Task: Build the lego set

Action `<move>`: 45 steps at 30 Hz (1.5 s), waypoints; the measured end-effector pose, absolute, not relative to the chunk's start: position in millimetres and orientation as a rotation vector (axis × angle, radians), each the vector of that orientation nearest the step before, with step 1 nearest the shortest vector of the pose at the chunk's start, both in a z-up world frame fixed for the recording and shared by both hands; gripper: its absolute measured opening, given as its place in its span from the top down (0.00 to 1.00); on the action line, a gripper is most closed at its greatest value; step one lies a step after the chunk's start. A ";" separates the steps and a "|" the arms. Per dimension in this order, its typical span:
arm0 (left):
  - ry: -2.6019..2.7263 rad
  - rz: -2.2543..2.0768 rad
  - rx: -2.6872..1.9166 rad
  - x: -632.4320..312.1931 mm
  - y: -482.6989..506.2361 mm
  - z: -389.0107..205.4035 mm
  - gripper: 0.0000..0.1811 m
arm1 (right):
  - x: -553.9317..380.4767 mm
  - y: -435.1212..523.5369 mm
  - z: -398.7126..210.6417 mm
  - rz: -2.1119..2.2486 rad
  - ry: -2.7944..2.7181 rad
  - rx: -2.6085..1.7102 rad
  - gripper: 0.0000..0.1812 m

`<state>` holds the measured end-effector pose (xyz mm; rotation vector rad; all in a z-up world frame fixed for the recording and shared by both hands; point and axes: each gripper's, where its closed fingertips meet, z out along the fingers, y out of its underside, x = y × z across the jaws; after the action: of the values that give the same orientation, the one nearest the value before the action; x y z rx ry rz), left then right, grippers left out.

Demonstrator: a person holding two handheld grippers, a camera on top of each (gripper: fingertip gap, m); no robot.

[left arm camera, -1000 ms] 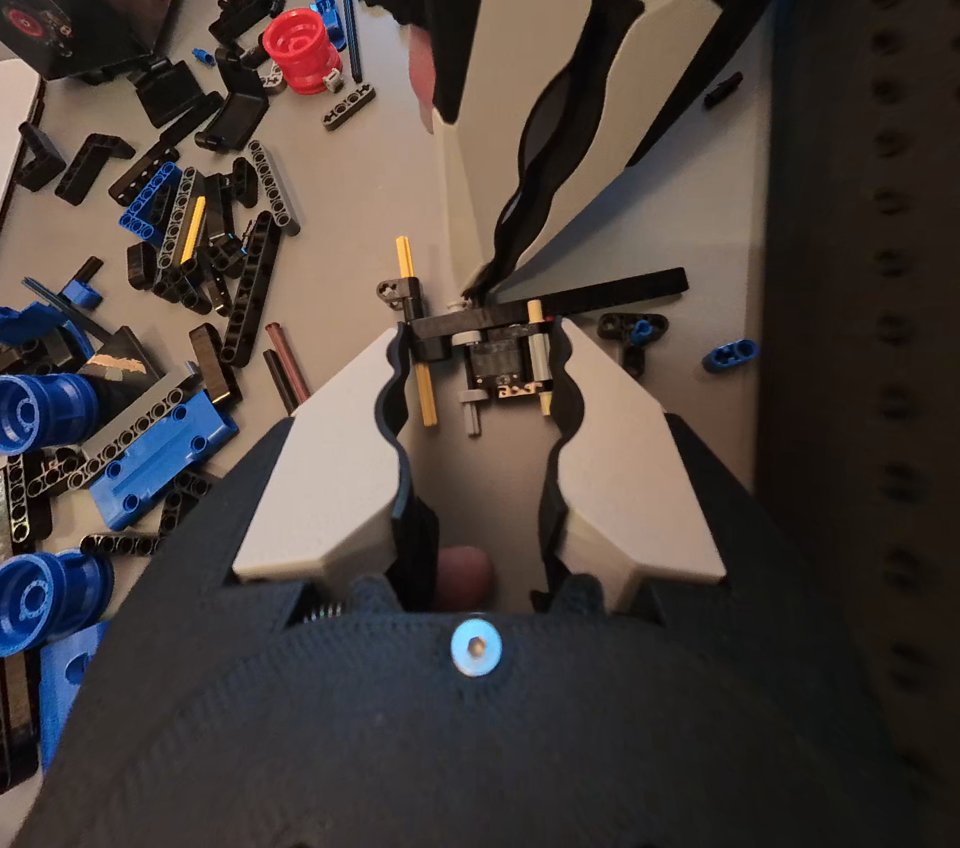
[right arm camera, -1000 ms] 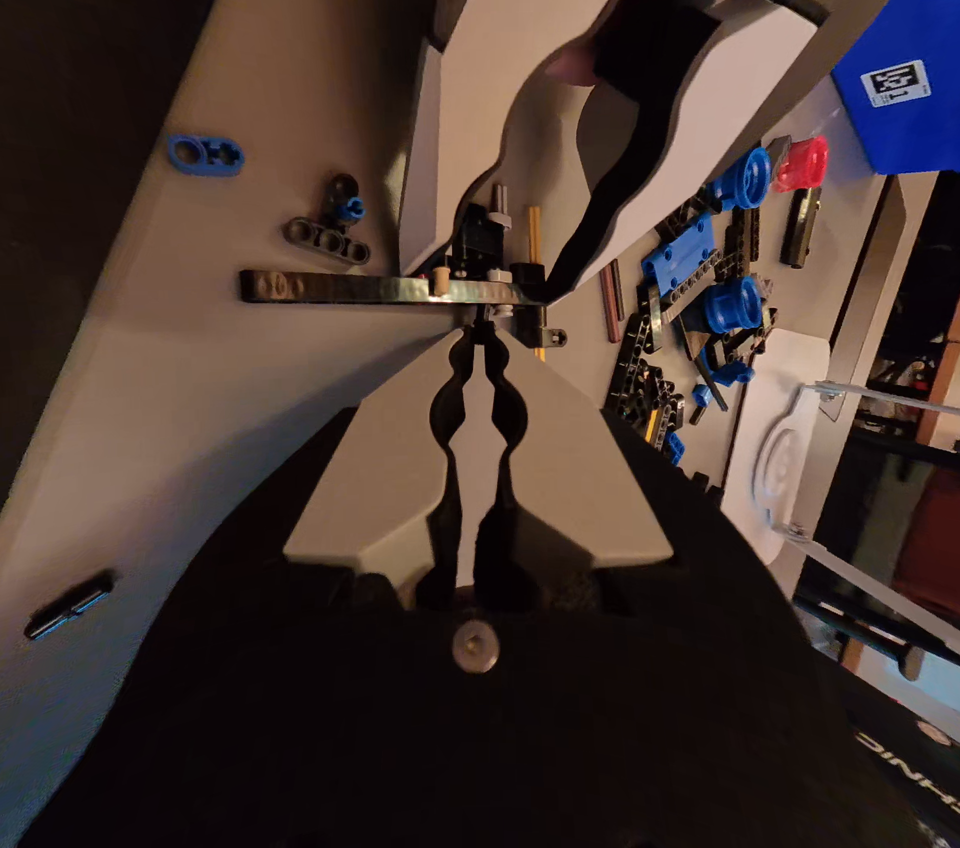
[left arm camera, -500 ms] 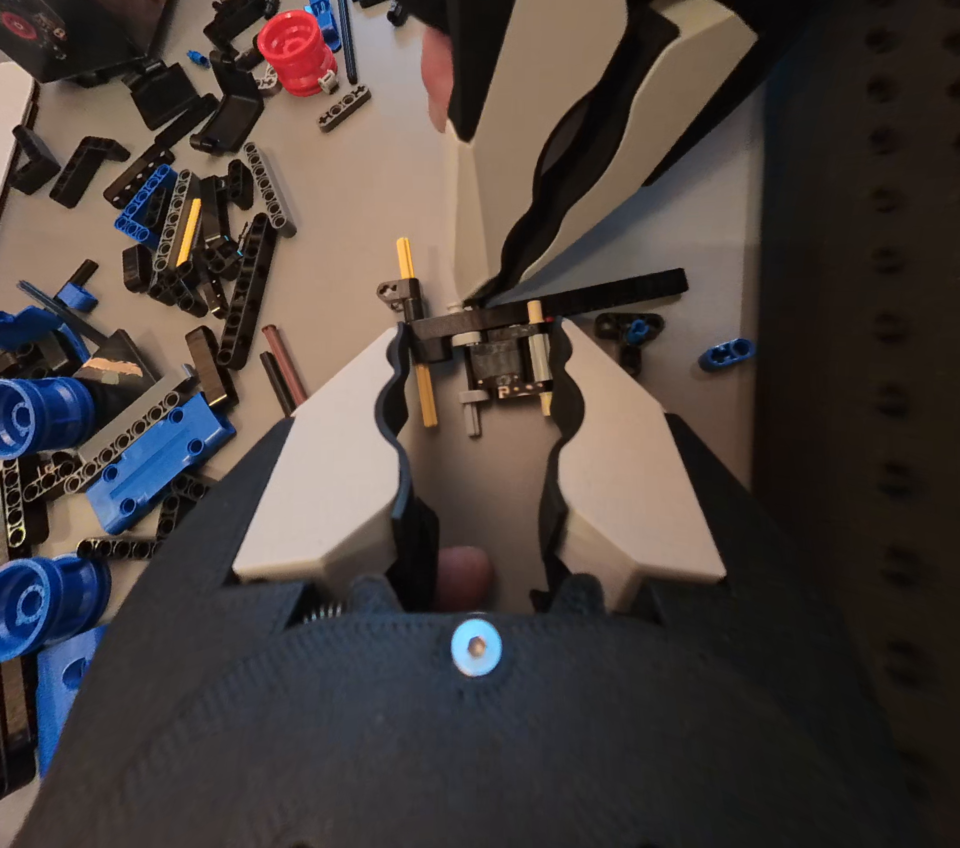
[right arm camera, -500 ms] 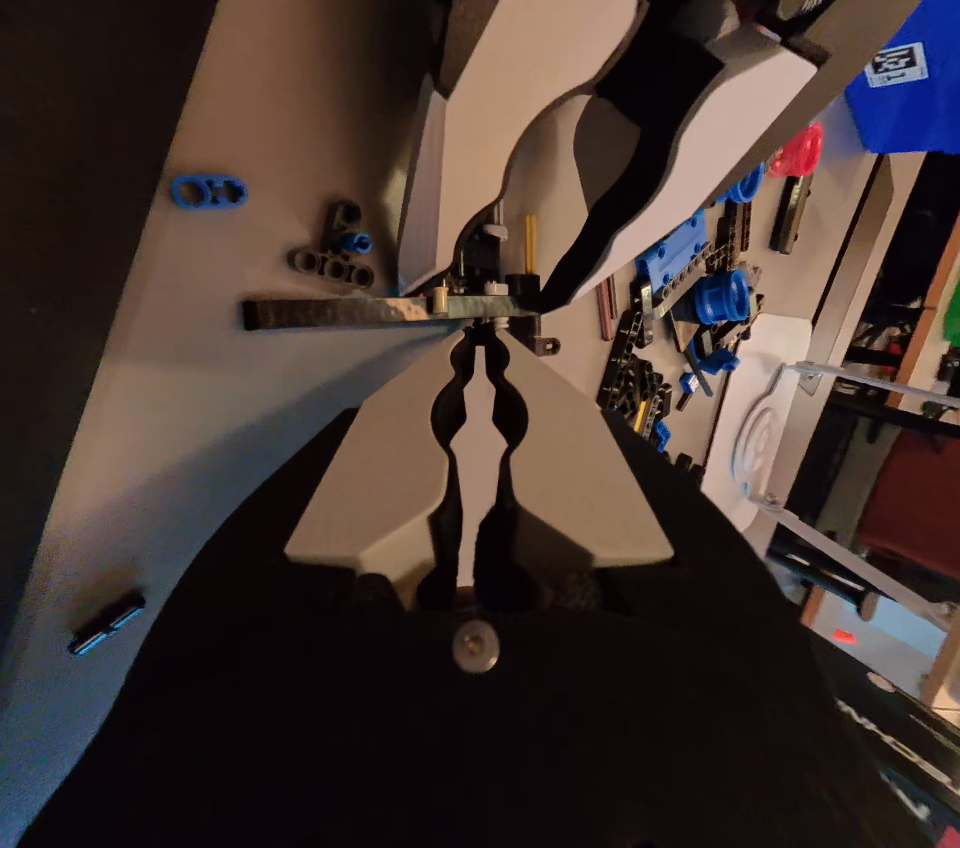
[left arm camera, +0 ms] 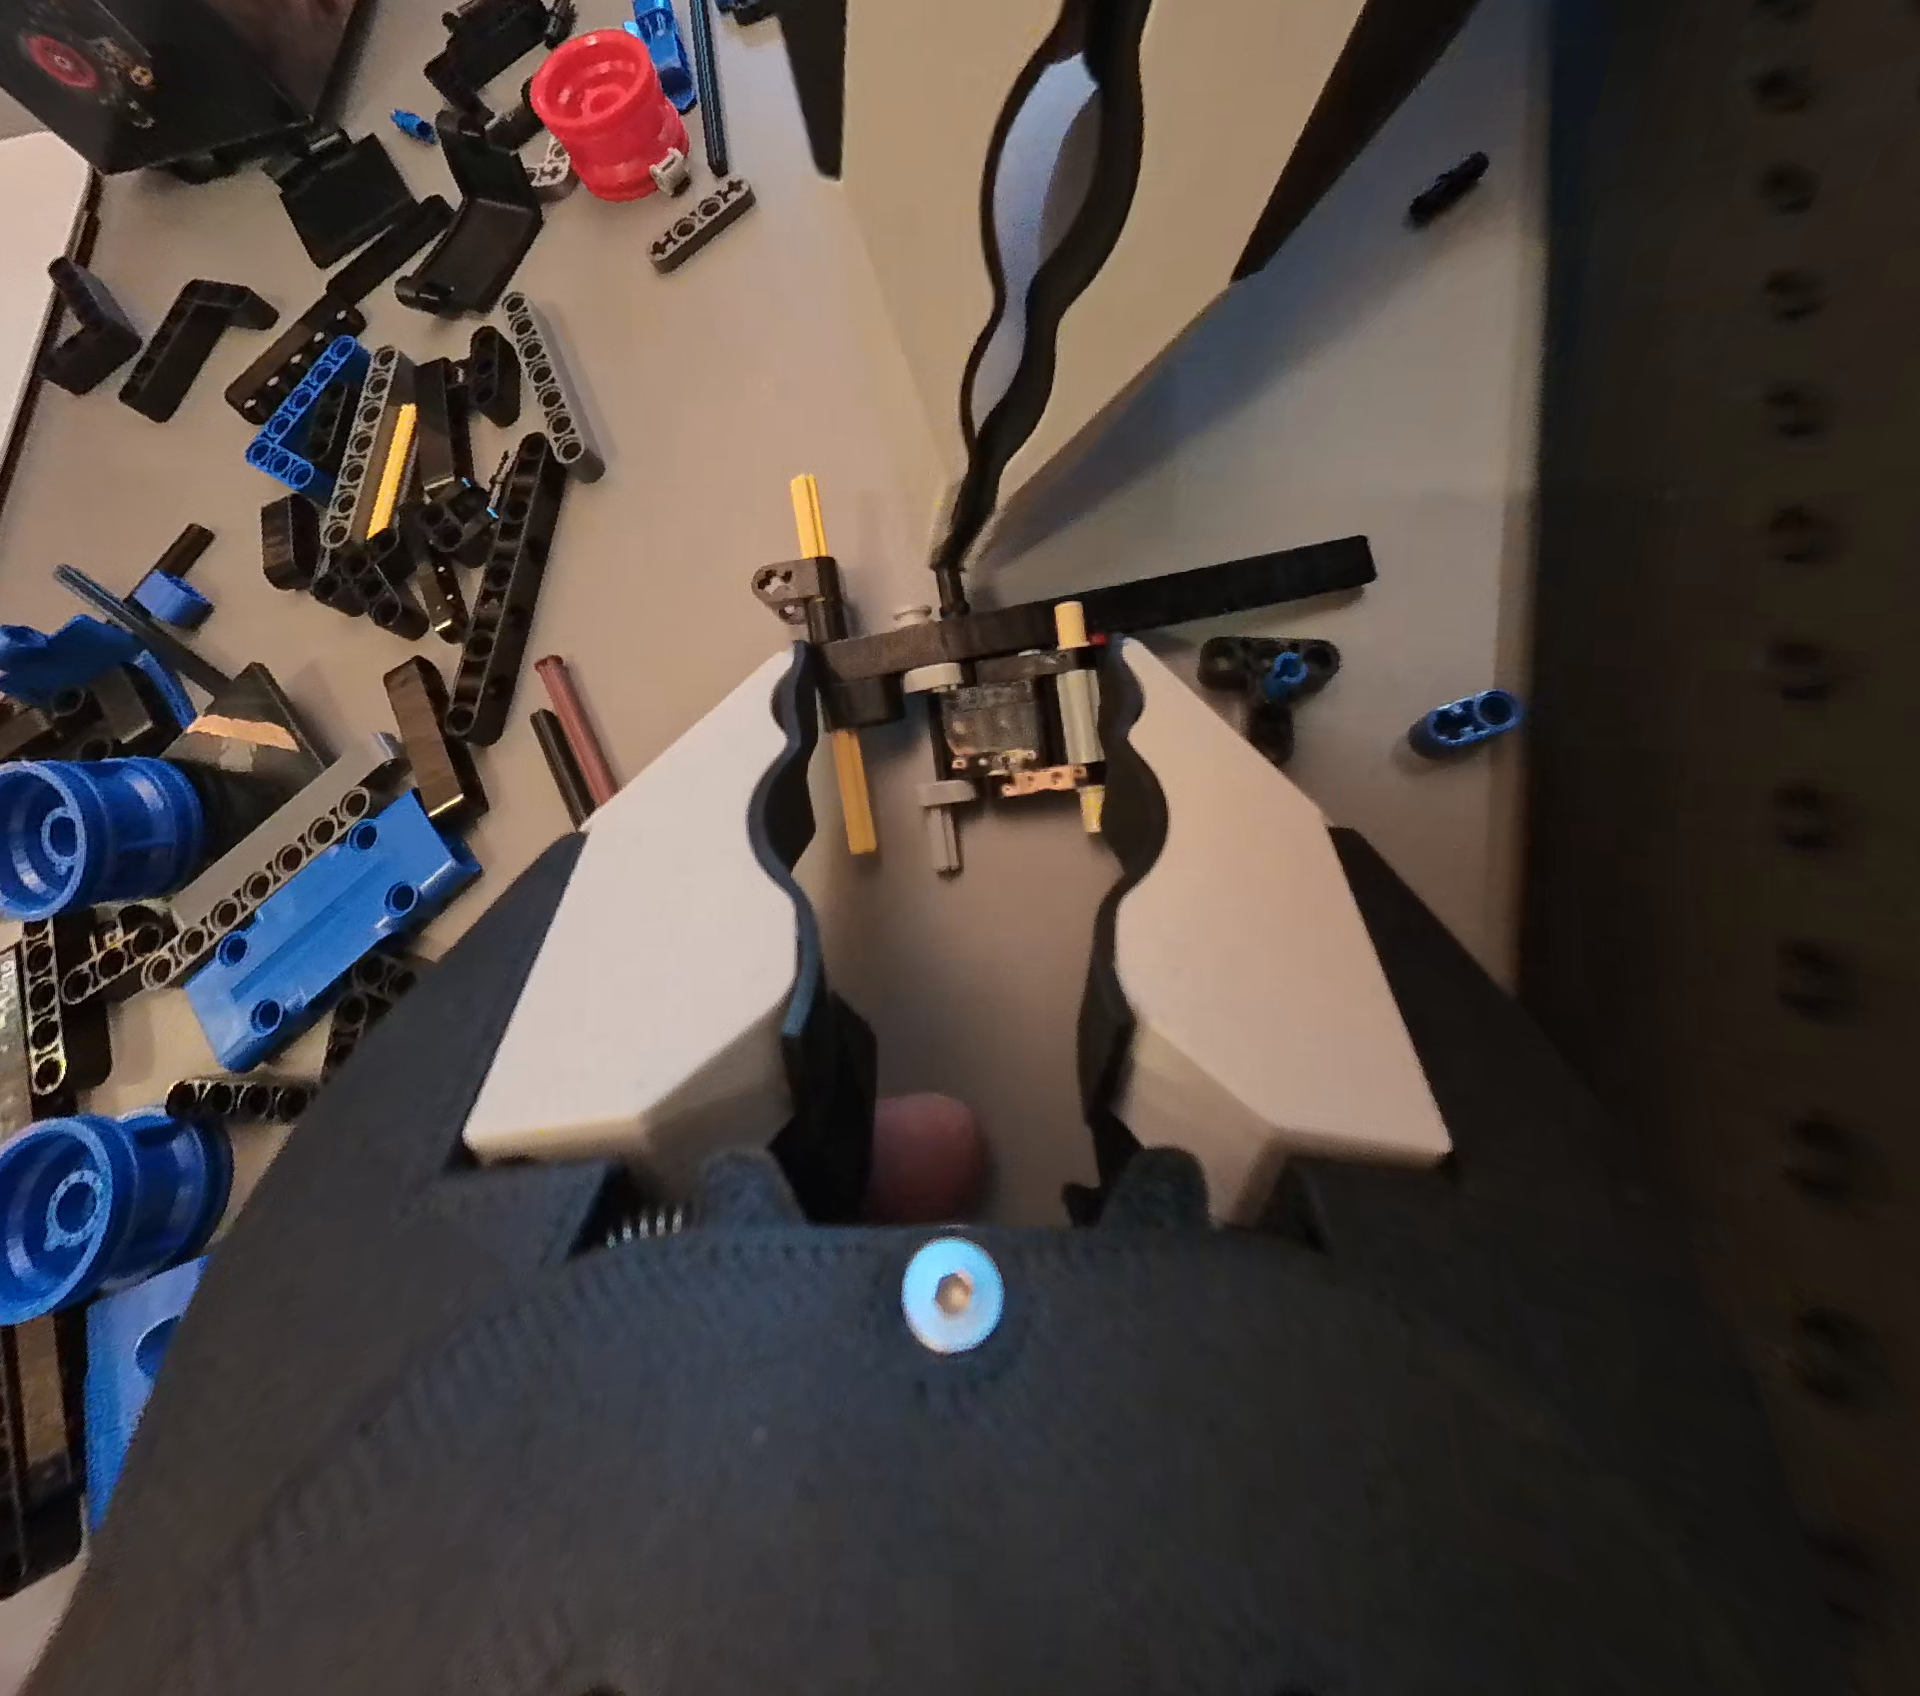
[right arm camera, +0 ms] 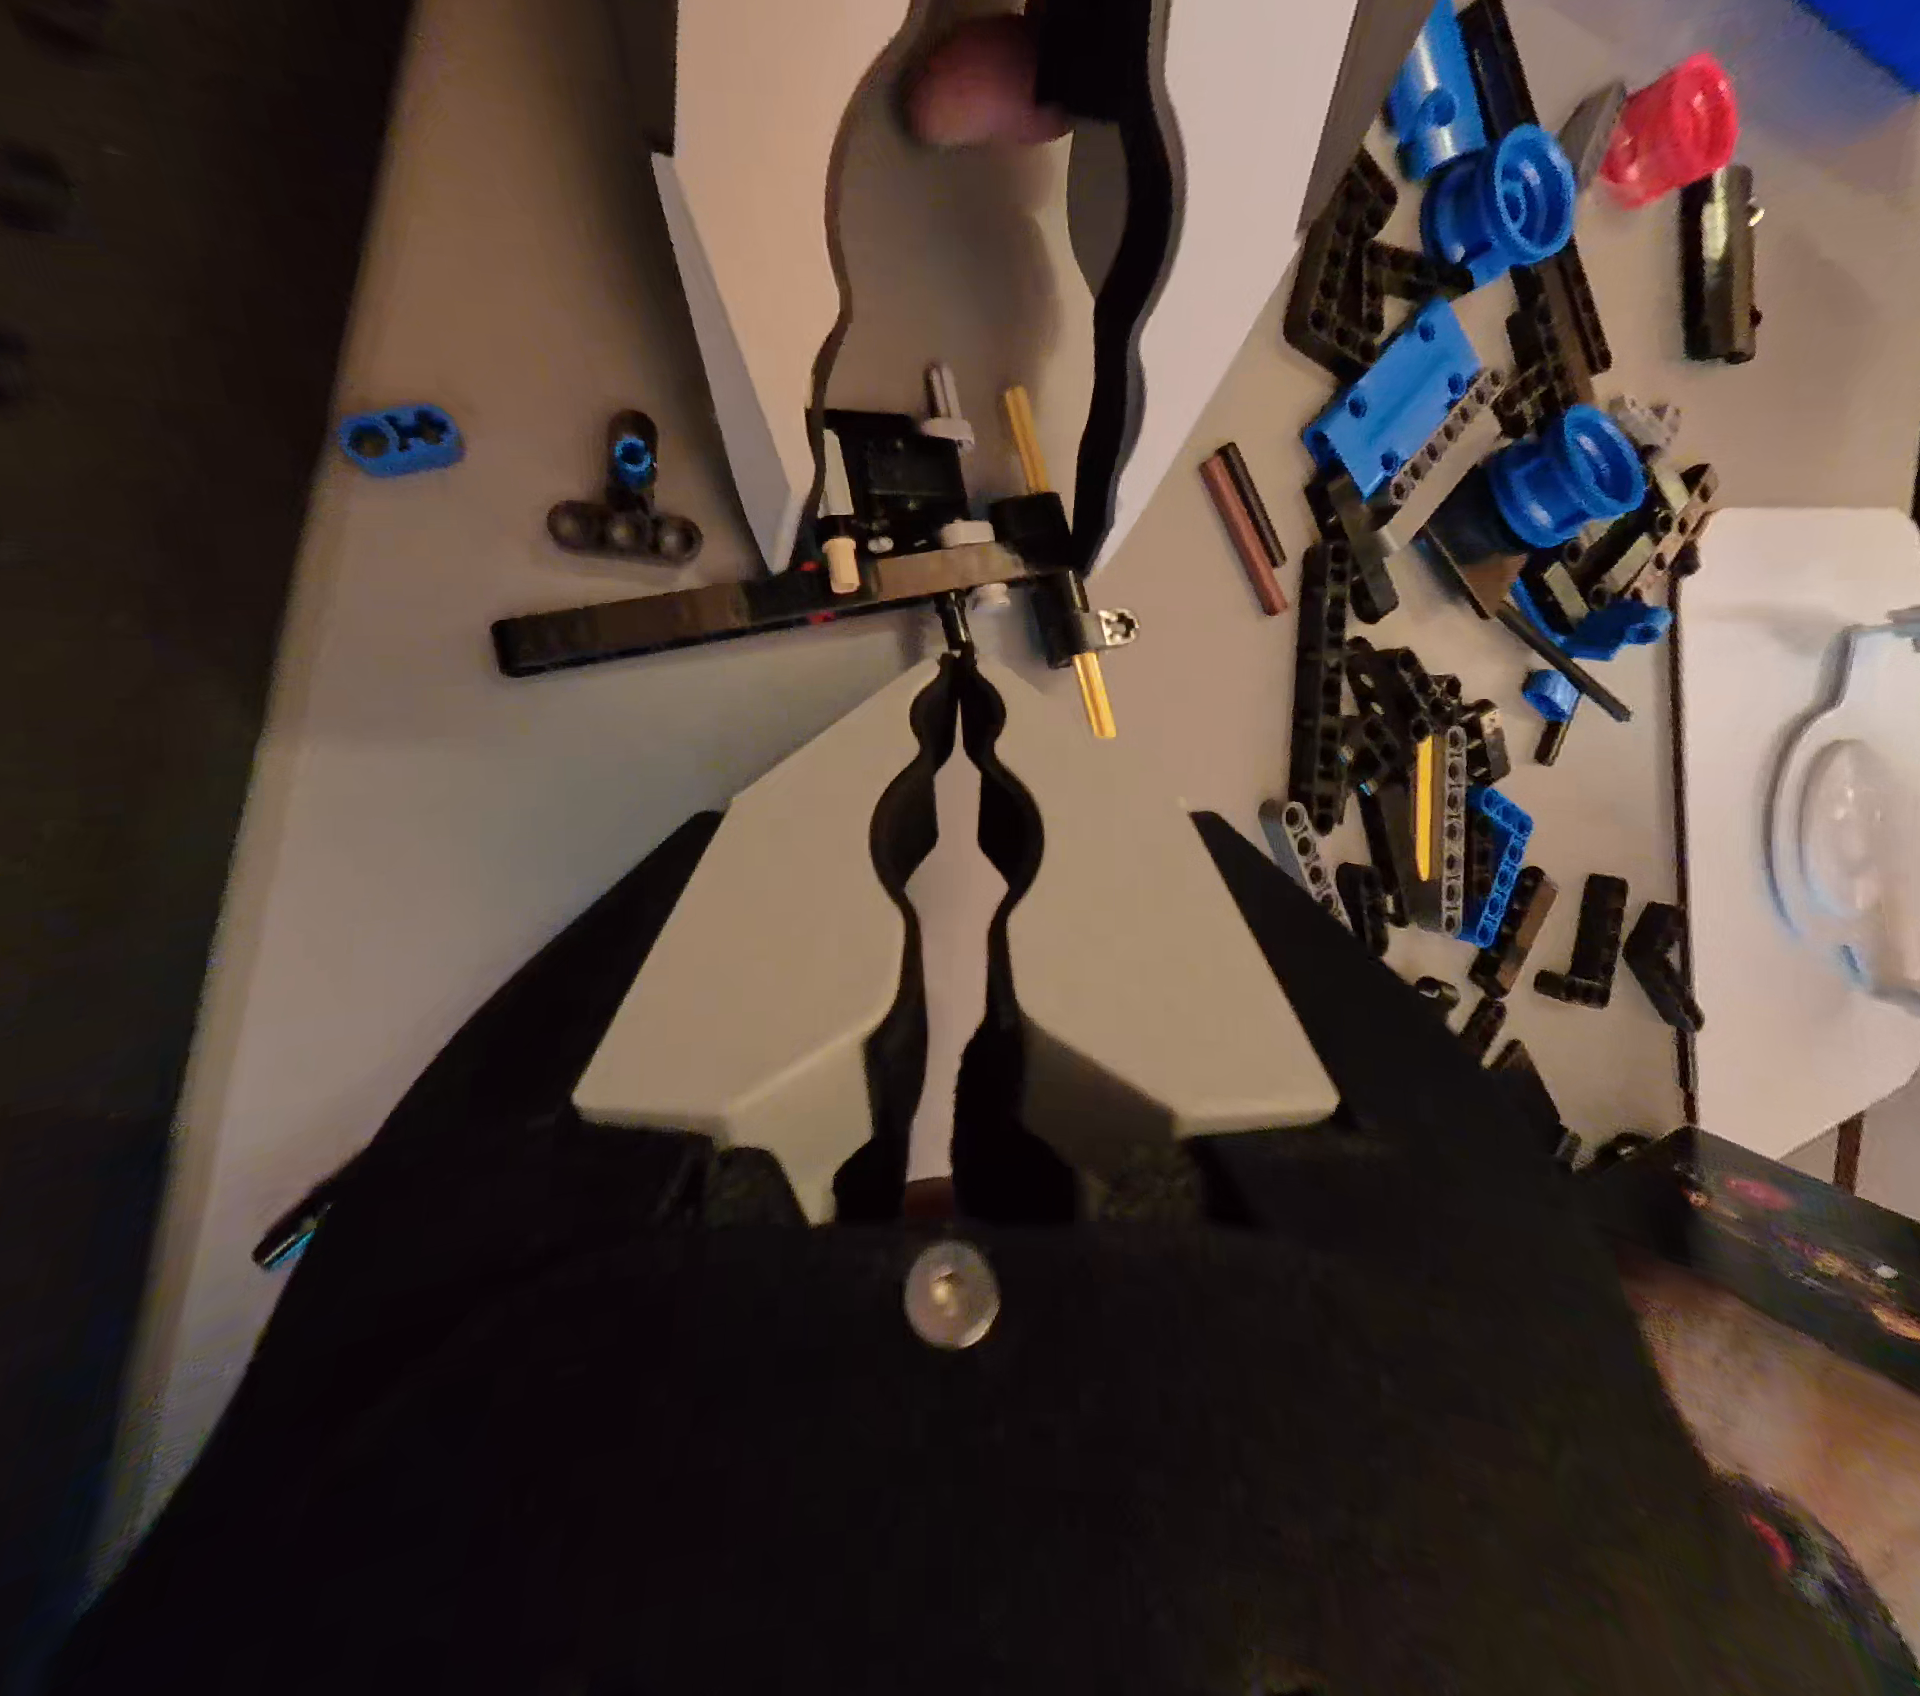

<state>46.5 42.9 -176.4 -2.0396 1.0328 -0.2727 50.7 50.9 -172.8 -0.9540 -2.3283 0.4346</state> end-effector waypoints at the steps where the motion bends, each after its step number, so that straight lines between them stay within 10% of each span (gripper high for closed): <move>1: 1.034 -0.269 -2.037 46.5 42.9 -176.3 0.71 | 50.5 50.4 -171.7 0.452 -2.323 -0.957 1.00; 45: 1.043 -0.104 -1.832 51.6 42.4 -133.3 0.76 | 137.1 32.4 -157.7 0.855 -2.106 -1.569 0.98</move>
<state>51.6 42.4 -133.3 -1.8317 1.0431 -0.1035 137.1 32.4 -157.7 -1.5694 -2.1058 0.8547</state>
